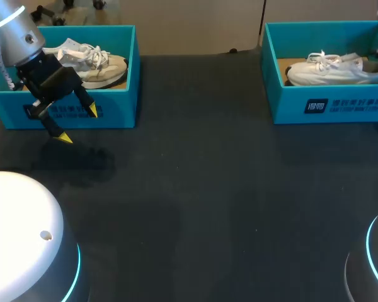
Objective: Take the shoe out of the shoebox, open the shoe tongue, remove and reinsert the insole, then place the shoe into the shoebox
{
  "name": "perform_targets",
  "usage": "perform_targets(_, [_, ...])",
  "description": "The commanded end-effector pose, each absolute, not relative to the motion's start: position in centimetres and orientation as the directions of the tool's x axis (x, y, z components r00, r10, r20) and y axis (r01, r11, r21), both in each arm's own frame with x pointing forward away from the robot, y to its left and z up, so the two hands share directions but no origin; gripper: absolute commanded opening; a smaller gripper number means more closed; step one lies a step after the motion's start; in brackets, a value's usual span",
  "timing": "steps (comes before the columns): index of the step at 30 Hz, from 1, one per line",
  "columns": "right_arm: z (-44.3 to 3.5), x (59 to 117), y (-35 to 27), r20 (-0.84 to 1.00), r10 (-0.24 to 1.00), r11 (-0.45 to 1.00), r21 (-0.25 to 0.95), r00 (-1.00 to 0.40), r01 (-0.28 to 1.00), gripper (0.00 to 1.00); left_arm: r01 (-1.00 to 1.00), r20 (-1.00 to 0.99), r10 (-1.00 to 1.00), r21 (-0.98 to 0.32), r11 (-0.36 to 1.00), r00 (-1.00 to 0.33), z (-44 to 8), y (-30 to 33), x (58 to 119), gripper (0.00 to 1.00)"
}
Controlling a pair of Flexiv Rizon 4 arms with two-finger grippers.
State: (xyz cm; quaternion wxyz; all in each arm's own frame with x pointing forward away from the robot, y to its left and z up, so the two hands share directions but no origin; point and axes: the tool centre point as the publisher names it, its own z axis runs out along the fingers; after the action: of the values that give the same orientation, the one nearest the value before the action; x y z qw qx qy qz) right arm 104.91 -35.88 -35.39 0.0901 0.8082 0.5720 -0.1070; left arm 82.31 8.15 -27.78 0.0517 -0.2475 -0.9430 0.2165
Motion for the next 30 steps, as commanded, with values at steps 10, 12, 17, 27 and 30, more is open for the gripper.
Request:
perform_targets(10, [-35.6,105.4,-35.6,-0.277,0.906,-0.328,0.016,0.319,0.945,0.0,0.445,-0.009,0.489,-0.43,0.786,-0.872,-27.7,8.2,82.2,1.0])
perform_targets(12, [-35.7,105.3,-35.6,-0.274,0.907,-0.329,0.011,0.319,0.944,0.0,0.445,-0.009,0.489,-0.43,0.786,-0.872,-27.7,8.2,82.2,1.0])
perform_targets(17, [-35.4,105.2,-35.4,-0.267,0.911,-0.321,0.018,0.314,0.947,0.0,0.445,-0.009,0.489,-0.43,0.786,-0.872,-27.7,8.2,82.2,1.0])
perform_targets(27, [-33.8,104.9,-34.8,-0.281,0.928,-0.239,0.058,0.246,0.969,0.0,0.445,-0.009,0.489,-0.43,0.786,-0.872,-27.7,8.2,82.2,1.0])
perform_targets(30, [-33.7,104.8,-34.7,-0.287,0.93,-0.224,0.059,0.231,0.973,0.0,0.445,-0.009,0.489,-0.43,0.786,-0.872,-27.7,8.2,82.2,1.0])
